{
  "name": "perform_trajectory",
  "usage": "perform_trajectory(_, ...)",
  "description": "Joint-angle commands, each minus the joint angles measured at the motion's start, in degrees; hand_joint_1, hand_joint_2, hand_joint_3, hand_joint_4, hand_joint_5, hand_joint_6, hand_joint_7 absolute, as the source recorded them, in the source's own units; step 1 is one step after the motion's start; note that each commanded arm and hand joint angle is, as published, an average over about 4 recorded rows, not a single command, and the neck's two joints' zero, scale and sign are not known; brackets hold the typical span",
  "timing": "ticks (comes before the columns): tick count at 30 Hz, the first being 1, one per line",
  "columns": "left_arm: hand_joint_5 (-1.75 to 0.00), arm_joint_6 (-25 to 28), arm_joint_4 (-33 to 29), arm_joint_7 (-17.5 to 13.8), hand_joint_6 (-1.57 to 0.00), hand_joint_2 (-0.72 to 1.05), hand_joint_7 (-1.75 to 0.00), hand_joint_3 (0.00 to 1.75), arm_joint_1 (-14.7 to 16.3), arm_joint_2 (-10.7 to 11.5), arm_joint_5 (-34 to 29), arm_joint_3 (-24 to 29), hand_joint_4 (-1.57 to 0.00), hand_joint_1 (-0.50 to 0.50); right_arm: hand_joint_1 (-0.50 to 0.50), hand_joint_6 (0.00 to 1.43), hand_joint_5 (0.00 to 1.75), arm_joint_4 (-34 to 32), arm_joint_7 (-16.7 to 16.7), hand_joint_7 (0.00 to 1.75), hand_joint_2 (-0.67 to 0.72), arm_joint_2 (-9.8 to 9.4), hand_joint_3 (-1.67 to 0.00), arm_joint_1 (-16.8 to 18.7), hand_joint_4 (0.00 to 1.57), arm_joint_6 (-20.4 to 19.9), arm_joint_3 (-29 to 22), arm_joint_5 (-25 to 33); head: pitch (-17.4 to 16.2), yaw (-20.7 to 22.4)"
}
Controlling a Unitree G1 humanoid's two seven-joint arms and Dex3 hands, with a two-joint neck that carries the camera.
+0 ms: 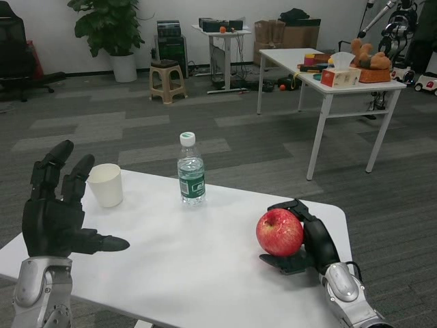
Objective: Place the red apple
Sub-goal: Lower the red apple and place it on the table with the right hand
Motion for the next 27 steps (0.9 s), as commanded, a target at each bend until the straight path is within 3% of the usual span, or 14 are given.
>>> perform_trajectory(1, -0.62, -0.3, 0.5, -0.2, 0.00, -0.10, -0.70, 0.00, -0.4, 0.6, -0.1, 0.0, 0.00, -0.43, -0.24, 0.19, 0.29, 2.4, 1.2, 0.82, -0.29, -0.01, -0.95, 2.6, 0.49, 2.7, 1.7, -1.0, 0.0, 0.0)
perform_trajectory(5, -0.62, -0.3, 0.6, -0.2, 0.00, -0.10, -0.70, 0.00, -0.4, 0.5, -0.2, 0.0, 0.00, -0.43, -0.28, 0.14, 0.10, 2.4, 1.2, 0.75, -0.29, 0.06, -0.95, 2.6, 0.37, 2.7, 1.7, -1.0, 0.0, 0.0)
perform_trajectory(16, -0.62, -0.4, 0.5, -0.2, 0.00, -0.10, -0.70, 0.00, -0.1, 0.6, -0.3, 0.1, 0.00, -0.43, -0.33, 0.11, 0.00, 2.1, 1.4, 0.70, -0.26, 0.06, -0.95, 3.0, 0.22, 2.7, 1.7, -1.0, 0.1, 0.0)
perform_trajectory(21, -0.62, -0.4, 0.5, -0.2, 0.00, -0.10, -0.70, 0.02, 0.0, 0.6, -0.3, 0.0, 0.00, -0.43, -0.38, 0.11, 0.00, 2.0, 1.5, 0.66, -0.22, 0.06, -0.79, 3.2, 0.12, 2.7, 1.7, -1.0, 0.1, -0.1)
perform_trajectory(27, -0.62, -0.5, 0.5, -0.2, 0.00, -0.10, -0.70, 0.00, 0.3, 0.6, -0.3, 0.0, 0.00, -0.43, -0.42, 0.01, 0.00, 1.7, 1.6, 0.51, -0.21, -0.01, -0.69, 3.5, 0.00, 2.7, 1.7, -0.8, 0.1, -0.1)
